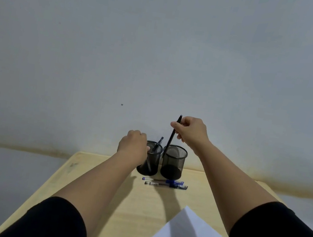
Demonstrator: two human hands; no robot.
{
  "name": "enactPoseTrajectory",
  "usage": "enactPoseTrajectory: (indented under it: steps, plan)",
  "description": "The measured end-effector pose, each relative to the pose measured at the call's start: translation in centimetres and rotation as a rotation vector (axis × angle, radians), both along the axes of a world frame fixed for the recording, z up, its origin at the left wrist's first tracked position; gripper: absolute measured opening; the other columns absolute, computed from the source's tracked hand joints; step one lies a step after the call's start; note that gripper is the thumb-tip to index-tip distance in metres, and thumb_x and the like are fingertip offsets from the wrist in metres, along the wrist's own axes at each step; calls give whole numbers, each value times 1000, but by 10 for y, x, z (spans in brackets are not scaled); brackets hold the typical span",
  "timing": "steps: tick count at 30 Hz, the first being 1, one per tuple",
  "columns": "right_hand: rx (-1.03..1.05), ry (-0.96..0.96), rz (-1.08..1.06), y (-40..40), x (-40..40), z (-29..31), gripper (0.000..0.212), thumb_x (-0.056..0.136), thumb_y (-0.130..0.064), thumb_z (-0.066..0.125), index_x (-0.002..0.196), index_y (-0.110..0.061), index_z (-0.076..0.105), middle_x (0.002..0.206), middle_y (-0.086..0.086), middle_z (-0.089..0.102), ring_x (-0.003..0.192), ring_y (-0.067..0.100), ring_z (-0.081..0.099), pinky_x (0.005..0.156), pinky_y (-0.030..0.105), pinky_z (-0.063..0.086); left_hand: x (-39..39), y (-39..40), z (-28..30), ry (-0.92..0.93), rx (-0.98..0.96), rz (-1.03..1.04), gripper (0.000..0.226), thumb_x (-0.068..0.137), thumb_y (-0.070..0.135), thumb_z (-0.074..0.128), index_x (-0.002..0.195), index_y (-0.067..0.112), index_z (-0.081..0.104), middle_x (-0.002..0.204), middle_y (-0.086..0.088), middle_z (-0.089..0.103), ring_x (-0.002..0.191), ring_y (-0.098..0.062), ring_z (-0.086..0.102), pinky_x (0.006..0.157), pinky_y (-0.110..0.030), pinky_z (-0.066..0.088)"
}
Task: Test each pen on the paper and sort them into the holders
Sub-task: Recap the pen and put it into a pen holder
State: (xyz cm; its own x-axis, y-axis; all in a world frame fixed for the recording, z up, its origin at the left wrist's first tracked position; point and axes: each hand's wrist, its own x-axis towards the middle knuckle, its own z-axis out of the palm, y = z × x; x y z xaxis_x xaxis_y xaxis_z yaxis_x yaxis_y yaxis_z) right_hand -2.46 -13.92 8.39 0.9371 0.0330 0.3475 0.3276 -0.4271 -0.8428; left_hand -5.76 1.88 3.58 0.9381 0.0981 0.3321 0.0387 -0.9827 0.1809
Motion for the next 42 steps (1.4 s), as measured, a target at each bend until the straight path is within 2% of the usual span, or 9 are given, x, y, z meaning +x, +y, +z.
enactPoseTrajectory:
  steps: [5,10,13,16,20,23,26,31,42]
  plan:
    - [-49,-34,1,13,41,1,22,86,-26,64,87,-4,63,77,6,62,49,9,57,51,19,40,38,3,-12,19,-79,-4,36,97,31,42,122,5,48,126,-10,50,121,-24,44,92,-34,43]
    - [-75,-31,12,27,72,-13,24,87,-26,62,90,-2,64,75,5,62,48,7,57,48,16,41,66,10,-34,55,-122,-6,46,97,34,41,133,5,40,130,-10,49,123,-24,44,95,-35,43]
    - [-106,-8,28,33,84,-29,19,88,-25,62,82,-7,61,69,3,60,47,6,57,42,11,41,74,12,-46,52,-130,-10,42,96,36,41,126,6,46,124,-10,52,118,-25,47,92,-36,44]
    - [-166,30,47,38,90,-46,24,88,-27,62,69,-13,58,73,5,62,57,14,58,55,20,45,77,12,-56,39,-142,-20,39,97,35,39,121,7,50,121,-10,55,116,-26,49,90,-37,44]
    - [-318,49,52,42,87,-58,28,88,-32,60,99,-8,70,95,10,69,84,19,57,73,24,40,76,14,-56,23,-117,-17,41,96,38,40,123,9,51,123,-10,55,115,-27,52,92,-38,45]
    - [-503,-5,20,42,81,-59,43,90,-36,56,123,-8,61,121,12,62,112,24,55,89,28,42,73,14,-48,25,-66,-12,43,96,38,40,126,9,50,126,-10,54,116,-27,53,91,-38,46]
    - [-698,-73,15,38,69,-60,48,94,-35,49,135,-10,49,136,11,47,127,25,45,99,37,41,67,13,-41,32,-10,-17,41,97,38,38,121,8,52,122,-11,54,112,-26,54,88,-36,47]
    - [-855,-158,0,27,44,-64,45,96,-30,43,135,-9,45,142,8,43,133,23,38,100,38,40,50,7,-29,0,65,-24,41,98,36,36,122,5,49,124,-13,52,115,-25,51,90,-34,47]
    - [-882,-179,-32,1,-12,-100,42,95,-29,42,132,-8,43,139,7,43,130,21,39,97,33,39,8,-18,-39,-18,152,-95,39,100,30,34,126,3,45,130,-12,49,125,-23,43,95,-33,44]
